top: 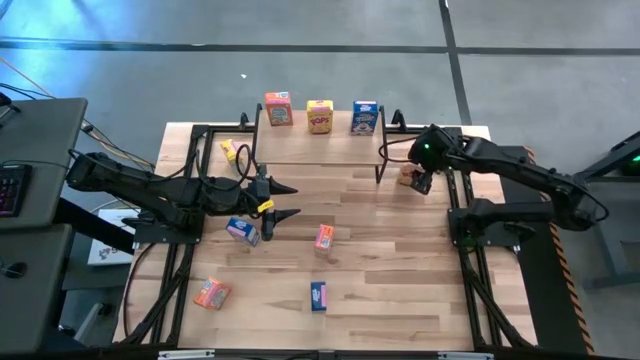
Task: Stack cereal on shelf
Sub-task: Put the right yellow cereal box on the shelf aligned with the other yellow cereal box
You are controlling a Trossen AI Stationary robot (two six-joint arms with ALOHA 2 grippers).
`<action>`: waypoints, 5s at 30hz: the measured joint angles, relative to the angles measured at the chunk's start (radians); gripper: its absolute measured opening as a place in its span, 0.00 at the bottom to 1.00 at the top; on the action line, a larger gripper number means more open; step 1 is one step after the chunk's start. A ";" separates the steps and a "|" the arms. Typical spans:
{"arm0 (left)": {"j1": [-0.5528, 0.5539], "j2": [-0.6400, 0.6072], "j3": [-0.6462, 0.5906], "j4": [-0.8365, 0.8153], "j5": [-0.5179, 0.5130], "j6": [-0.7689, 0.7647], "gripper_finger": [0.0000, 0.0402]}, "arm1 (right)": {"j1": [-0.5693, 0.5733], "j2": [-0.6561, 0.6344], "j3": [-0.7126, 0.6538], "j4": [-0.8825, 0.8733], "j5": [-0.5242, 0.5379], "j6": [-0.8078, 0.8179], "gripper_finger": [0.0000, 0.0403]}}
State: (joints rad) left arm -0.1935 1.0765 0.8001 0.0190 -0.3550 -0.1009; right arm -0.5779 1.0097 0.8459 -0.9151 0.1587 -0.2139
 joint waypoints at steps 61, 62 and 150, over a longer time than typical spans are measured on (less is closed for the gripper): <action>0.111 0.001 0.000 0.016 0.057 0.053 0.72 | -0.102 0.189 0.008 -0.044 -0.076 0.009 0.41; 0.116 0.001 0.000 0.021 0.057 0.053 0.72 | -0.102 0.189 0.017 -0.058 -0.085 0.025 0.41; 0.202 0.557 0.140 0.427 0.373 -0.046 0.72 | 0.586 0.412 0.412 0.091 -0.189 0.362 0.41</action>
State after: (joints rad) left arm 0.0090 1.6334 0.9398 0.4464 0.0185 -0.1474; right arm 0.0078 1.4216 1.2579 -0.8240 -0.0303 0.1486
